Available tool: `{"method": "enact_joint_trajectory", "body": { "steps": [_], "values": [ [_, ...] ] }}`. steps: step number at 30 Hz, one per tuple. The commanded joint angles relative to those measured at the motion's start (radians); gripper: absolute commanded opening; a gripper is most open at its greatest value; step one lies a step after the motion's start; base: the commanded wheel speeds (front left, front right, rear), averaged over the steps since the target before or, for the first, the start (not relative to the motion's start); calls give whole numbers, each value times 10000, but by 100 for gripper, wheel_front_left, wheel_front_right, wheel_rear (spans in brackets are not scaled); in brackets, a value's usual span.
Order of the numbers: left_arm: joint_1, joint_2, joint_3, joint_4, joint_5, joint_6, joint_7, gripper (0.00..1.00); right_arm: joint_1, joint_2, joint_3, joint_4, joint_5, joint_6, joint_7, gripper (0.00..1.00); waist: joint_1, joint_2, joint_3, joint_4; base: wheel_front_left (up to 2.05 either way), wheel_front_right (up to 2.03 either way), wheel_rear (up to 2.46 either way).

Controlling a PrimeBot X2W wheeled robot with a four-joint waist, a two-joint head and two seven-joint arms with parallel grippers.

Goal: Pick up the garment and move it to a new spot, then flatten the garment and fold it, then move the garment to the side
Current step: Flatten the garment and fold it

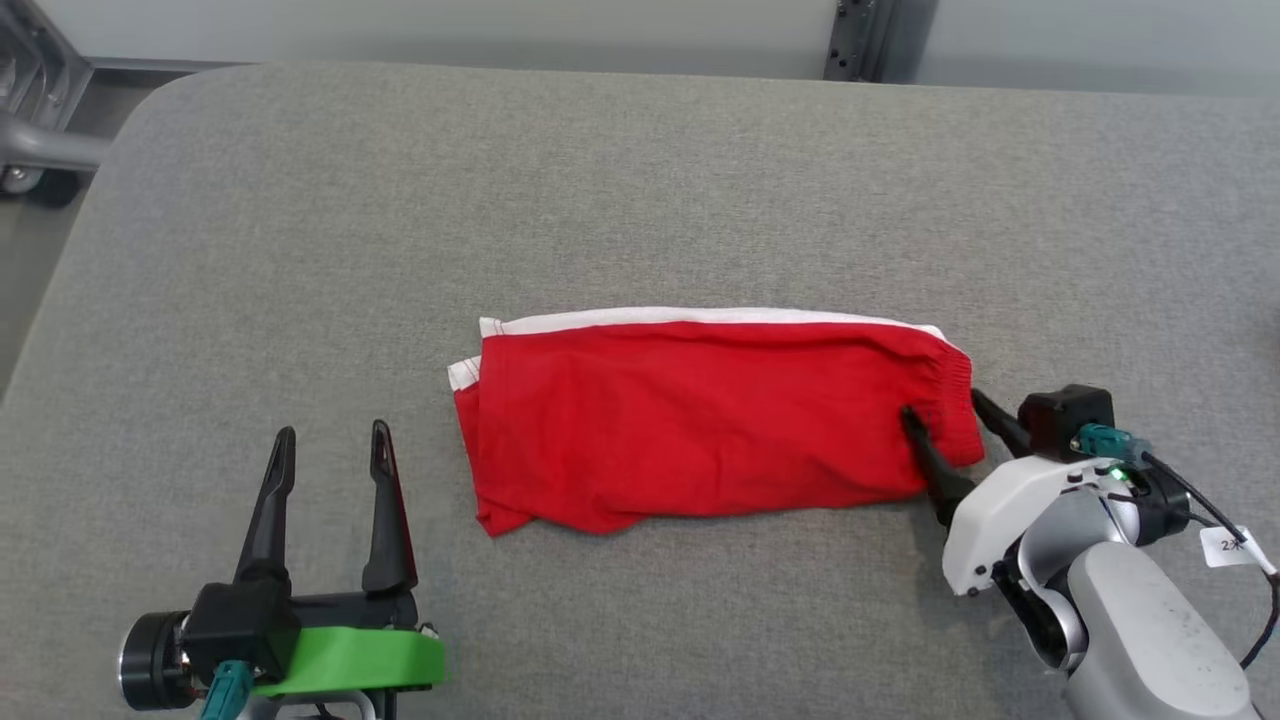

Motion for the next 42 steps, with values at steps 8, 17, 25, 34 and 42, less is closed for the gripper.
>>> {"method": "enact_joint_trajectory", "body": {
  "steps": [8, 17, 25, 34, 42],
  "values": [
    [-62, -191, 156, 122, 169, -493, -46, 100, -297, 21, 582, 1059, 1319, -4, 496, 100, 0, 0, 220, 391, 0, 0, 0],
    [74, -231, 279, 262, 112, -686, -47, 100, -728, -355, 500, 1140, 3947, -7, 690, 0, 0, 0, 145, -134, 0, 0, 0],
    [479, -226, 636, 721, 11, -828, -45, 100, 217, -2047, -113, 829, 6072, -8, 1463, 0, 0, 0, -380, -1082, 0, 0, 0],
    [385, -224, 324, 1274, -142, -986, -39, 100, 1122, -3307, -1619, 368, 7458, 1, 2228, 0, 0, 0, -474, -1368, 0, 0, 0],
    [235, -225, 127, 1902, 13, -843, -39, 100, 1468, -2258, -1685, -2526, 8249, -1, 3336, 0, 0, 0, -191, -1318, 0, 0, 0]
  ]
}}
